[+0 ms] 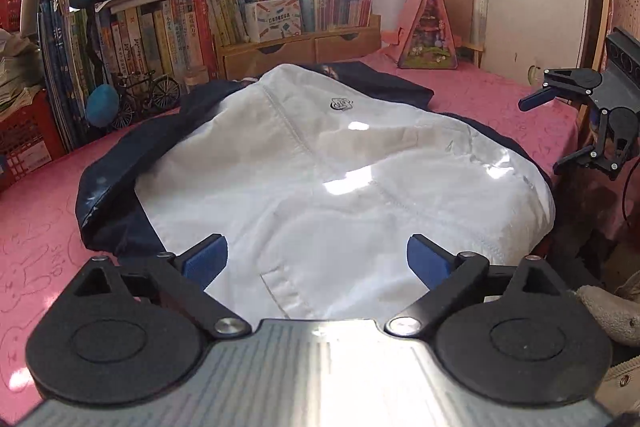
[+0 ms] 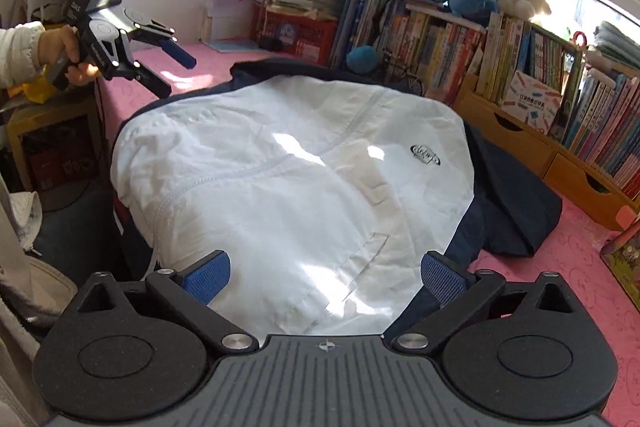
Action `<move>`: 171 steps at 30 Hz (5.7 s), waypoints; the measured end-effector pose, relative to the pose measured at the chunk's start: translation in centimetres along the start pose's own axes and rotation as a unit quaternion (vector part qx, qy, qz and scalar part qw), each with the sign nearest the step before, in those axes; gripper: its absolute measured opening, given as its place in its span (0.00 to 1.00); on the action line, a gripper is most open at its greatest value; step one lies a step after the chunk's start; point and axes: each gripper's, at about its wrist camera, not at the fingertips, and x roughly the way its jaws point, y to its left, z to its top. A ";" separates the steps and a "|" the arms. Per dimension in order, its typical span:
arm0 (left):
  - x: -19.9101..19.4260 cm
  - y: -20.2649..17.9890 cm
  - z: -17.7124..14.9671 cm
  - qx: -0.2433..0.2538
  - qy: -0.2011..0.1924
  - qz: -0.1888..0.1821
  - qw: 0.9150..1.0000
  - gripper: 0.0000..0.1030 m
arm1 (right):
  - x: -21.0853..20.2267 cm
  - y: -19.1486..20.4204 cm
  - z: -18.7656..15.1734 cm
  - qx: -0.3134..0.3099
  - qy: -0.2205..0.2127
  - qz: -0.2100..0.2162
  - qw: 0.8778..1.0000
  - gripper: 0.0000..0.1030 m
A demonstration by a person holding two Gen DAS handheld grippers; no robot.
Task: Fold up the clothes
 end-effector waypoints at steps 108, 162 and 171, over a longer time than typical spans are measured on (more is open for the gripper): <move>-1.9 34.5 0.2 -0.372 0.020 0.524 0.766 0.22 | 26.0 -9.7 12.8 0.290 -0.048 0.139 0.946 0.95; 7.0 25.5 7.2 -0.156 0.003 0.378 0.912 0.86 | 26.0 -9.8 12.5 0.300 -0.047 0.157 0.940 1.00; 24.4 18.3 13.9 -0.102 0.069 0.224 0.967 0.98 | 24.0 -13.9 13.5 0.328 -0.100 -0.034 0.939 1.00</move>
